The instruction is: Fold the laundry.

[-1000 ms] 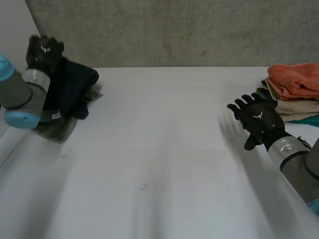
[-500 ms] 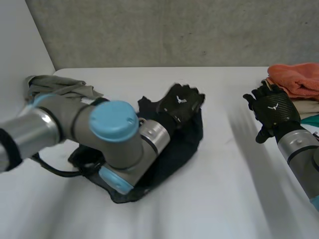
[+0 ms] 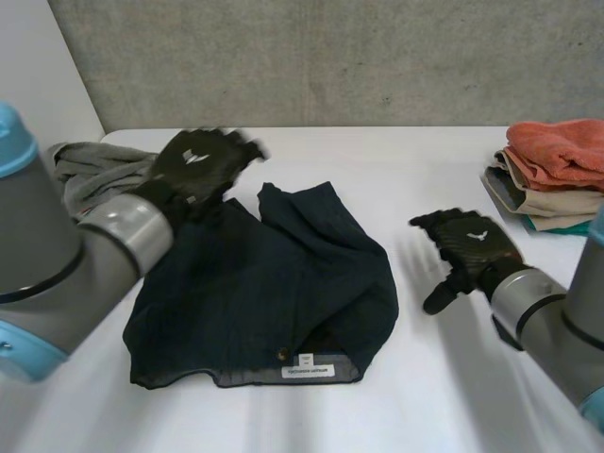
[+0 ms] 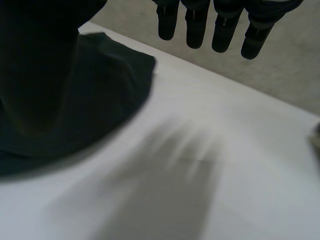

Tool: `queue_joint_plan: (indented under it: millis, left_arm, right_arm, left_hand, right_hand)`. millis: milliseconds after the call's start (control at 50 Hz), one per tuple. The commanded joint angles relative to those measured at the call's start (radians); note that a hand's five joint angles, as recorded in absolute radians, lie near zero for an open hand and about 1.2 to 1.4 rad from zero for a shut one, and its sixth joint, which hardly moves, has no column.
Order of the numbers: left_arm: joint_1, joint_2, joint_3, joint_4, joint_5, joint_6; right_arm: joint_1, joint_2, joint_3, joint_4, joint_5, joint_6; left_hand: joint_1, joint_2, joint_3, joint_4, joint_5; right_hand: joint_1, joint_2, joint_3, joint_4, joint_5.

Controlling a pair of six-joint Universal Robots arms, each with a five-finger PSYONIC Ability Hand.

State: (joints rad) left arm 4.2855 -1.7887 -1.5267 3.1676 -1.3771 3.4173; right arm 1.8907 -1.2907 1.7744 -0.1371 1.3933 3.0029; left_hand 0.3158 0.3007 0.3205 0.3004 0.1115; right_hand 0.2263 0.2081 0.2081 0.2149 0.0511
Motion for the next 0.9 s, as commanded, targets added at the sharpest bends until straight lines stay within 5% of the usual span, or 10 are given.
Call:
queue_joint_plan:
  millis: [20,200,320,520,680,780,900]
  left_arm:
    - [0.181,-0.018,-0.154,-0.031,0.001,0.135]
    - [0.231,-0.144,-0.202,-0.009,0.006,0.292]
    - [0.142,-0.172,-0.195,-0.012,-0.005,0.289]
    - [0.005,-0.071,-0.122,-0.066,-0.077,0.079]
    - [-0.225,-0.069,0.012,-0.049,-0.121,-0.219]
    - [-0.41,-0.272,0.17,0.021,-0.235,-0.352]
    - [-0.49,-0.452,0.305,0.023,-0.375,-0.366]
  right_arm:
    - [0.126,0.074,-0.029,-0.048,0.006,0.096]
    - [0.228,0.264,-0.173,-0.099,0.137,0.094]
    - [0.237,0.332,-0.26,-0.121,0.205,0.083]
    - [0.214,0.344,-0.478,-0.199,0.194,-0.145]
    - [0.151,0.47,-0.711,-0.354,0.017,-0.357]
    - [0.131,0.566,-0.78,-0.51,-0.12,-0.332]
    - [0.074,0.648,-0.796,-0.53,-0.16,-0.312]
  left_hand:
    - [-0.017,-0.002,-0.022,-0.002,0.013]
    - [0.167,0.182,0.162,0.183,0.197]
    - [1.079,1.094,1.074,1.094,1.109]
    - [1.08,1.096,1.076,1.096,1.11]
    - [1.08,1.096,1.076,1.096,1.11]
    - [1.08,1.096,1.076,1.096,1.11]
    - [1.08,1.096,1.076,1.096,1.11]
  right_hand:
    - [-0.052,-0.034,-0.034,-0.04,-0.051]
    - [0.034,0.052,0.052,0.045,0.035]
    - [1.168,1.187,1.187,1.18,1.169]
    - [1.17,1.188,1.188,1.181,1.171]
    - [1.17,1.188,1.188,1.181,1.171]
    - [1.17,1.188,1.188,1.181,1.171]
    - [1.17,1.188,1.188,1.181,1.171]
